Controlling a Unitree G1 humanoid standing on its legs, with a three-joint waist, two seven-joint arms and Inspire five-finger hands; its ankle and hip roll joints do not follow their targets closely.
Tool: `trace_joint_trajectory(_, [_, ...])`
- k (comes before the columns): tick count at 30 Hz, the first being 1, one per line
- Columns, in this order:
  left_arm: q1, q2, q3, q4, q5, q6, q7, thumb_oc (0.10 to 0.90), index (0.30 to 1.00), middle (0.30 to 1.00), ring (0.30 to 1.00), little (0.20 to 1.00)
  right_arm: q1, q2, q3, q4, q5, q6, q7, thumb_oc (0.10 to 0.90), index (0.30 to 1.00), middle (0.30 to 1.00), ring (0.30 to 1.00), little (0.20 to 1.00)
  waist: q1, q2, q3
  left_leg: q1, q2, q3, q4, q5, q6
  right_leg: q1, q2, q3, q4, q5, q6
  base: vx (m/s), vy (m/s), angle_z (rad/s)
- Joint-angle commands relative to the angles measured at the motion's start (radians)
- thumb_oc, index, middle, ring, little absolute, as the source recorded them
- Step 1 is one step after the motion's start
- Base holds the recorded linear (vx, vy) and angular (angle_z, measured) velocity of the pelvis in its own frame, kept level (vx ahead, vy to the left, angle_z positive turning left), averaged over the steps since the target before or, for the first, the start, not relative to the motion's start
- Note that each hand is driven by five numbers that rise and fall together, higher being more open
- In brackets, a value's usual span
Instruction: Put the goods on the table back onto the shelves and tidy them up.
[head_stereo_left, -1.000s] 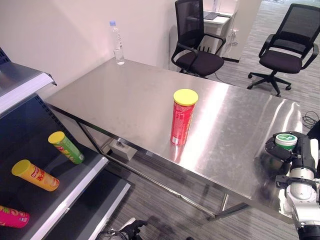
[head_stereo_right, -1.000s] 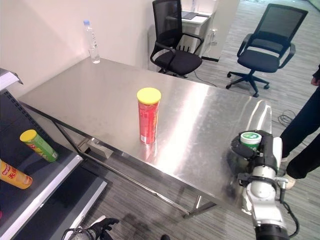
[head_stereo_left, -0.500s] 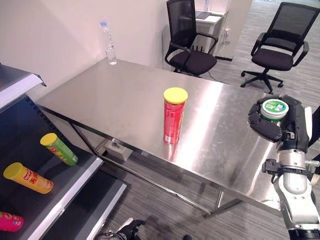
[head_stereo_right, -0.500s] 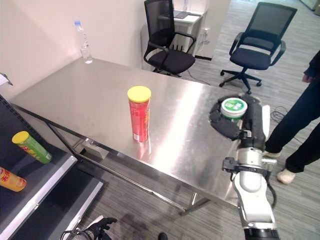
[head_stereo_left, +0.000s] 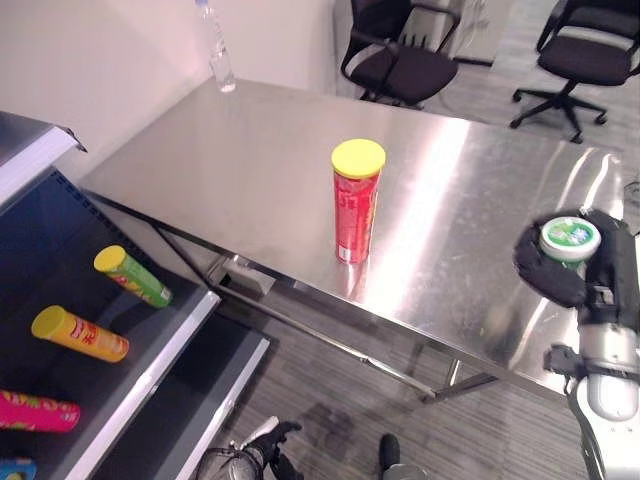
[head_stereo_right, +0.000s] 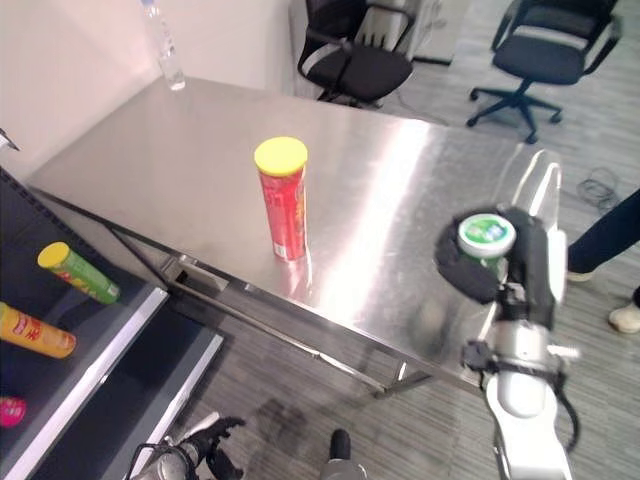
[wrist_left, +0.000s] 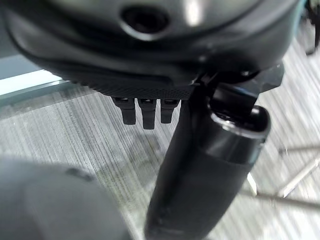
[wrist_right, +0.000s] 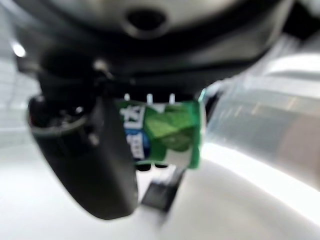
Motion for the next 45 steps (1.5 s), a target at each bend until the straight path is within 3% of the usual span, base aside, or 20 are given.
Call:
trace_joint_trajectory(1, [-0.029, -0.001, -0.051, 0.011, 0.013, -0.009, 0.023, 0.8, 0.9, 0.9, 0.9, 0.9, -0.111, 0.002, -0.064, -0.015, -0.025, -0.076, -0.027, 0.4, 0.3, 0.3, 0.3, 0.3, -0.001, -0.007, -0.122, 0.216, -0.038, -0.034, -0.098, 0.11, 0.066, -0.168, 0.132, -0.053, 0.065, -0.035, 0.039, -0.44, 0.225, 0.76])
trace_joint_trajectory(2, [-0.043, -0.005, -0.047, -0.019, 0.003, -0.01, 0.035, 0.8, 0.9, 0.9, 0.9, 0.9, -0.109, 0.026, -0.066, -0.009, -0.016, -0.076, -0.05, 0.4, 0.3, 0.3, 0.3, 0.3, -0.014, -0.004, -0.127, 0.241, -0.073, -0.073, -0.172, 0.001, 0.085, -0.204, 0.141, -0.029, 0.076, 0.003, 0.075, -0.35, 0.202, 0.59])
trace_joint_trajectory(4, [-0.043, -0.004, -0.046, -0.021, 0.002, -0.009, 0.034, 0.8, 0.9, 0.9, 0.9, 0.9, -0.111, 0.026, -0.065, -0.009, -0.019, -0.076, -0.053, 0.4, 0.3, 0.3, 0.3, 0.3, -0.016, -0.016, -0.126, 0.238, -0.084, -0.06, -0.178, 0.011, 0.095, -0.209, 0.125, -0.047, 0.078, 0.021, 0.07, -0.35, 0.192, 0.19])
trace_joint_trajectory(5, [-0.043, -0.002, -0.039, -0.031, -0.003, -0.014, 0.045, 0.8, 0.9, 0.9, 0.9, 0.9, -0.11, 0.037, -0.054, -0.011, -0.039, -0.075, -0.061, 0.4, 0.3, 0.3, 0.3, 0.3, -0.009, -0.022, -0.115, 0.262, -0.143, -0.082, -0.275, -0.1, 0.134, -0.247, 0.122, -0.03, 0.089, 0.062, 0.099, -0.5, 0.274, 0.36])
trace_joint_trajectory(7, [-0.03, 0.003, -0.015, -0.023, -0.028, -0.012, 0.048, 0.8, 0.9, 0.9, 0.9, 0.9, -0.104, 0.053, -0.051, -0.008, -0.062, -0.071, -0.071, 0.4, 0.3, 0.3, 0.3, 0.3, -0.003, -0.039, -0.099, 0.288, -0.191, -0.072, -0.385, -0.17, 0.174, -0.291, 0.109, -0.032, 0.088, 0.098, 0.132, -0.64, 0.305, 0.6])
trace_joint_trajectory(10, [-0.005, 0.013, 0.046, 0.004, -0.046, -0.004, 0.062, 0.8, 0.9, 0.9, 0.9, 0.9, -0.104, 0.093, -0.034, -0.026, -0.089, -0.068, -0.065, 0.4, 0.3, 0.3, 0.3, 0.3, 0.021, -0.074, -0.054, 0.3, -0.257, -0.088, -0.486, -0.149, 0.217, -0.344, 0.088, -0.003, 0.104, 0.167, 0.191, -0.49, 0.214, 0.29])
trace_joint_trajectory(12, [0.011, 0.013, 0.099, 0.047, -0.046, 0.006, 0.09, 0.8, 0.9, 0.9, 0.9, 0.9, -0.081, 0.119, -0.024, -0.012, -0.089, -0.059, -0.063, 0.4, 0.3, 0.3, 0.3, 0.3, 0.017, -0.104, -0.018, 0.314, -0.3, -0.117, -0.55, -0.095, 0.232, -0.369, 0.082, 0.05, 0.106, 0.29, 0.235, -0.34, 0.158, -0.06])
trace_joint_trajectory(13, [0.011, 0.013, 0.101, 0.049, -0.045, 0.005, 0.091, 0.8, 0.9, 0.9, 0.9, 0.9, -0.083, 0.119, -0.022, -0.011, -0.089, -0.059, -0.063, 0.4, 0.3, 0.3, 0.3, 0.3, 0.015, -0.112, -0.018, 0.315, -0.308, -0.118, -0.557, -0.085, 0.233, -0.37, 0.076, 0.053, 0.101, 0.299, 0.235, -0.49, 0.128, 0.04])
trace_joint_trajectory(15, [0.038, 0.026, 0.158, 0.066, -0.062, 0.007, 0.094, 0.8, 0.9, 0.9, 0.9, 0.9, -0.07, 0.124, -0.012, 0.0, -0.059, -0.06, -0.038, 0.4, 0.3, 0.3, 0.3, 0.3, 0.033, -0.102, 0.023, 0.244, -0.286, -0.125, -0.559, -0.027, 0.234, -0.378, 0.107, 0.183, 0.129, 0.197, 0.218, -0.54, 0.094, 0.1])
trace_joint_trajectory(16, [0.038, 0.026, 0.158, 0.065, -0.063, 0.007, 0.094, 0.8, 0.9, 0.9, 0.9, 0.9, -0.07, 0.123, -0.011, 0.001, -0.059, -0.06, -0.037, 0.4, 0.3, 0.3, 0.3, 0.3, 0.034, -0.106, 0.022, 0.241, -0.29, -0.124, -0.559, -0.024, 0.233, -0.382, 0.104, 0.186, 0.132, 0.197, 0.218, -0.5, 0.016, -0.19])
trace_joint_trajectory(17, [0.062, 0.044, 0.182, 0.069, -0.088, 0.003, 0.09, 0.8, 0.9, 0.9, 0.9, 0.9, -0.071, 0.121, -0.015, -0.007, -0.051, -0.075, -0.026, 0.4, 0.3, 0.3, 0.3, 0.3, 0.065, -0.094, 0.019, 0.185, -0.277, -0.118, -0.559, 0.009, 0.244, -0.33, 0.087, 0.202, 0.201, 0.111, 0.175, -0.47, -0.009, -0.12])
trace_joint_trajectory(20, [0.096, 0.049, 0.202, 0.113, -0.081, 0.018, 0.084, 0.8, 0.9, 0.9, 0.9, 0.9, -0.072, 0.139, -0.022, -0.035, -0.044, -0.085, -0.007, 0.4, 0.3, 0.3, 0.3, 0.3, 0.088, -0.076, 0.004, 0.123, -0.24, -0.11, -0.559, 0.044, 0.258, -0.27, 0.066, 0.229, 0.376, -0.012, 0.145, -0.44, -0.028, 0.0])
trace_joint_trajectory(24, [0.103, 0.056, 0.218, 0.146, -0.071, 0.017, 0.082, 0.8, 0.9, 0.9, 0.9, 0.9, -0.081, 0.137, -0.021, -0.046, -0.061, -0.083, 0.009, 0.4, 0.3, 0.3, 0.3, 0.3, 0.115, -0.072, -0.033, 0.067, -0.216, -0.111, -0.559, 0.078, 0.26, -0.185, 0.02, 0.309, 0.482, -0.073, 0.127, -0.21, -0.072, -0.18])
trace_joint_trajectory(27, [0.094, 0.066, 0.226, 0.139, -0.095, 0.012, 0.089, 0.8, 0.9, 0.9, 0.9, 0.9, -0.109, 0.132, -0.011, -0.065, -0.068, -0.093, 0.02, 0.4, 0.3, 0.3, 0.3, 0.3, 0.145, -0.094, -0.075, 0.015, -0.21, -0.118, -0.557, 0.116, 0.254, -0.082, -0.021, 0.371, 0.441, -0.032, 0.13, -0.24, -0.295, -0.09])
trace_joint_trajectory(28, [0.087, 0.068, 0.23, 0.139, -0.102, 0.005, 0.09, 0.8, 0.9, 0.9, 0.9, 0.9, -0.117, 0.129, 0.014, -0.071, -0.039, -0.101, 0.052, 0.4, 0.3, 0.3, 0.3, 0.3, 0.159, -0.124, -0.109, -0.014, -0.211, -0.126, -0.553, 0.127, 0.244, 0.019, 0.006, 0.434, 0.291, -0.115, 0.146, -0.17, -0.241, 0.18])
trace_joint_trajectory(30, [0.081, 0.074, 0.237, 0.138, -0.097, 0.003, 0.095, 0.8, 0.9, 0.9, 0.9, 0.9, -0.12, 0.132, 0.056, -0.067, 0.004, -0.114, 0.085, 0.4, 0.3, 0.3, 0.3, 0.3, 0.183, -0.137, -0.119, -0.045, -0.194, -0.128, -0.553, 0.155, 0.23, 0.031, 0.035, 0.46, 0.196, -0.167, 0.144, -0.23, -0.261, -0.23])
trace_joint_trajectory(33, [0.067, 0.074, 0.23, 0.121, -0.1, -0.001, 0.1, 0.8, 0.9, 0.9, 0.9, 0.9, -0.114, 0.109, 0.156, -0.092, 0.044, -0.117, 0.163, 0.4, 0.3, 0.3, 0.3, 0.3, 0.197, -0.151, -0.109, -0.111, -0.154, -0.146, -0.55, 0.221, 0.206, 0.052, 0.105, 0.503, 0.097, -0.168, 0.113, -0.27, -0.243, -0.28])
trace_joint_trajectory(36, [0.04, 0.044, 0.175, 0.105, -0.094, 0.0, 0.095, 0.8, 0.9, 0.9, 0.9, 0.9, -0.114, 0.058, 0.268, -0.079, 0.057, -0.11, 0.22, 0.4, 0.3, 0.3, 0.3, 0.3, 0.221, -0.149, -0.075, -0.198, -0.107, -0.17, -0.544, 0.293, 0.171, 0.063, 0.149, 0.447, 0.036, -0.156, 0.08, -0.32, -0.226, 0.45])
trace_joint_trajectory(39, [0.037, 0.037, 0.159, 0.103, -0.085, 0.001, 0.094, 0.8, 0.9, 0.9, 0.9, 0.9, -0.138, 0.041, 0.31, -0.046, 0.056, -0.106, 0.218, 0.4, 0.3, 0.3, 0.3, 0.3, 0.22, -0.142, -0.056, -0.238, -0.097, -0.179, -0.538, 0.299, 0.155, 0.056, 0.155, 0.409, 0.029, -0.149, 0.073, -0.22, -0.077, 0.3])
trace_joint_trajectory(45, [0.059, 0.046, 0.229, 0.13, -0.161, 0.004, 0.105, 0.8, 0.9, 0.9, 0.9, 0.9, -0.156, 0.027, 0.359, -0.04, 0.061, -0.112, 0.228, 0.4, 0.3, 0.3, 0.3, 0.3, 0.225, -0.138, -0.062, -0.209, -0.108, -0.19, -0.448, 0.243, 0.163, 0.042, 0.134, 0.315, 0.036, -0.135, 0.065, -0.13, 0.006, 0.75])
